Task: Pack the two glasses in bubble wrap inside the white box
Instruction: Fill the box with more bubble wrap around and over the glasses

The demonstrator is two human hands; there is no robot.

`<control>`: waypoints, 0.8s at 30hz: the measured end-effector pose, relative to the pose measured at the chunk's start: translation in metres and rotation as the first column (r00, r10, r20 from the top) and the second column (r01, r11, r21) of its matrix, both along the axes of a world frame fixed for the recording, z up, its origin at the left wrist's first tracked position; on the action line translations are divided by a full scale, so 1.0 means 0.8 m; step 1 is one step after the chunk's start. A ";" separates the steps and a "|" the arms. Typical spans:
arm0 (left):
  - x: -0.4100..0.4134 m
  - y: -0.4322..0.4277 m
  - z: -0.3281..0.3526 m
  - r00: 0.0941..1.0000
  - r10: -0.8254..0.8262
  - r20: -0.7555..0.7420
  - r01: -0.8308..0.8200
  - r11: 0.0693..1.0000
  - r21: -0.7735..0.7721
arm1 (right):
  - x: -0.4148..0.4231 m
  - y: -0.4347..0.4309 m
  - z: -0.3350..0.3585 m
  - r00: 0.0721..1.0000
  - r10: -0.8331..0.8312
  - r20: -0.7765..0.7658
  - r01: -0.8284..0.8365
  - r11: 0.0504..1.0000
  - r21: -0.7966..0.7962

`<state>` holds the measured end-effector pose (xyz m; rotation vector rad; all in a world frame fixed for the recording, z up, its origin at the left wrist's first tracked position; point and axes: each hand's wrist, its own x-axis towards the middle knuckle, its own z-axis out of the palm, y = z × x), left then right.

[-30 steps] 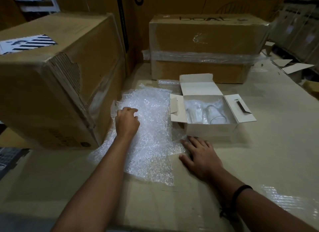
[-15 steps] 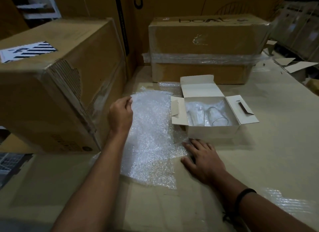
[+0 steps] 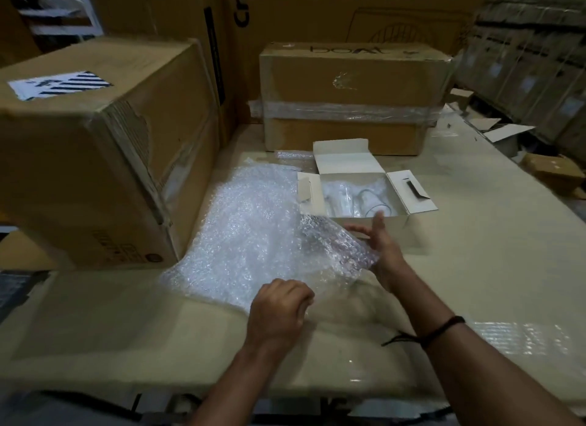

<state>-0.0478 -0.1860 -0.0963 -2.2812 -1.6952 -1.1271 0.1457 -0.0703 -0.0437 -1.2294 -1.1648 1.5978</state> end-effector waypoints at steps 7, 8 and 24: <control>0.041 0.004 0.016 0.987 -0.158 0.003 0.158 0.987 0.040 | 0.051 -0.008 0.061 0.903 0.199 0.382 -0.259 0.959 0.112; 0.047 0.006 0.020 0.987 -0.160 0.019 0.160 0.987 0.035 | 0.067 -0.006 0.067 0.899 0.153 0.411 -0.231 0.962 0.145; 0.150 0.064 0.013 0.894 -0.201 -0.401 -0.087 0.799 -0.595 | 0.210 0.064 0.029 0.395 -0.249 0.885 -0.311 0.870 0.383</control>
